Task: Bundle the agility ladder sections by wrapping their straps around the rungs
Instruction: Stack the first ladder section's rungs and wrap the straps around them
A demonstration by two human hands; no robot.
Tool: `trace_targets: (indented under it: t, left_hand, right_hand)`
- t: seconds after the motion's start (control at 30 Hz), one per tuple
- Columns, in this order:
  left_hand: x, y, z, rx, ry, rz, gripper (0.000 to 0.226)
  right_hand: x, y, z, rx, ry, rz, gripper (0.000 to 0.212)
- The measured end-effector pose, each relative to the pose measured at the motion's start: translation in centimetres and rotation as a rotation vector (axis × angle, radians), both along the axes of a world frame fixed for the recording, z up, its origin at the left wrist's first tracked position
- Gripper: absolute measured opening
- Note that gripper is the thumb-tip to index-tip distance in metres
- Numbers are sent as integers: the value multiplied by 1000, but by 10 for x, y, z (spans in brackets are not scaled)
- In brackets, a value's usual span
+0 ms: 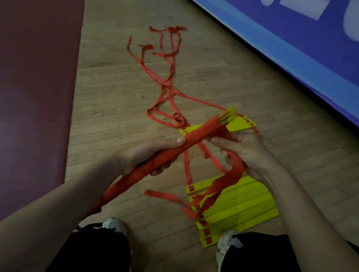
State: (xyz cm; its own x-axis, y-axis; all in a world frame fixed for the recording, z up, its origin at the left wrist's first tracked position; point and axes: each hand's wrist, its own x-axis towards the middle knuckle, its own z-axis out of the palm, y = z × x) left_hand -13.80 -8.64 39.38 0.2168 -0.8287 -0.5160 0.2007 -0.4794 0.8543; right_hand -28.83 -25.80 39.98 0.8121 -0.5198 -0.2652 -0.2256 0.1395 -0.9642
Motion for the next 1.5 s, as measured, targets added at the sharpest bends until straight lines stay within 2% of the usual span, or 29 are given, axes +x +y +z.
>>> trace_targets:
  t: [0.17, 0.3, 0.37, 0.47, 0.57, 0.63, 0.73, 0.8, 0.9, 0.97, 1.1, 1.23, 1.37, 1.5]
  left_hand:
    - [9, 2, 3, 31, -75, 104, 51]
    - [12, 2, 1, 91, -154, 162, 69]
    - [12, 1, 2, 95, -188, 190, 66]
    - [9, 1, 4, 95, -250, 195, 61]
    - [7, 1, 4, 95, -273, 186, 61]
    - [6, 1, 5, 97, -294, 171, 60]
    - [7, 1, 5, 91, -328, 156, 63]
    - [8, 1, 5, 87, -360, 149, 65]
    - [7, 1, 6, 93, -422, 159, 67]
    - [4, -1, 6, 80, -444, 173, 69]
    - [3, -4, 3, 60, -540, 211, 60]
    - [8, -5, -2, 62, -629, 246, 55]
    - [5, -11, -8, 100, -731, 222, 64]
    - [-2, -16, -13, 165, -1094, 102, 60]
  right_hand:
    - [4, -1, -8, -105, 6, -46, 12]
    - [4, 2, -13, -250, -2, -113, 17]
    - [4, 3, -16, -307, -15, -126, 21]
    - [5, 3, -19, -229, -50, -104, 34]
    - [4, 4, -19, -40, -43, -44, 17]
    - [5, 2, -21, 8, -31, -57, 6]
    - [6, 0, -25, -3, -25, -106, 12]
    - [7, 3, -25, -57, -2, -100, 22]
    - [8, 3, -26, -125, 11, -135, 18]
    - [9, 1, -26, -167, 11, -164, 23]
    - [9, 0, -29, -285, 20, -190, 54]
    - [8, -4, -29, -338, 8, -182, 48]
    - [12, 13, -32, -575, 13, -179, 30]
    - [17, 26, -34, -718, 30, -271, 42]
